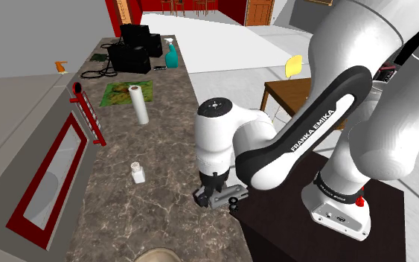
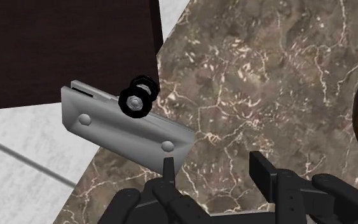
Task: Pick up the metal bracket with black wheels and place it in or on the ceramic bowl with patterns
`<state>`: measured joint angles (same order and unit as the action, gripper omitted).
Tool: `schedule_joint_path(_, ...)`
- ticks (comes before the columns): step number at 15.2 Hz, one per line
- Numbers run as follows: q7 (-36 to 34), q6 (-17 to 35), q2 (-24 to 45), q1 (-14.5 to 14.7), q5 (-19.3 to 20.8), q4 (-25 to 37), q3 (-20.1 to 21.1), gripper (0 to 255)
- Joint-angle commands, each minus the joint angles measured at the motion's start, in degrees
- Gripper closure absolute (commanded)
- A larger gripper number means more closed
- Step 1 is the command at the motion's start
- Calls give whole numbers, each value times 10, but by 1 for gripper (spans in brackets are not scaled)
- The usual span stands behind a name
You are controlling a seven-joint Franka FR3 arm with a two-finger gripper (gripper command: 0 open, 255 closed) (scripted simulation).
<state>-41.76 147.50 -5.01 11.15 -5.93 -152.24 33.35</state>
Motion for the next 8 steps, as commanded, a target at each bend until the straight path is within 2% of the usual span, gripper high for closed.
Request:
schedule_joint_path(1,0,14,0,-3,-45,-23,-12,0)
schedule_joint_path(4,11,44,2,-4,-145,-69,-34,0)
schedule_joint_path(7,38,73,10,4,-267,-112,-53,0)
schedule_joint_path(8,39,85,23,4,-269,-112,-51,0)
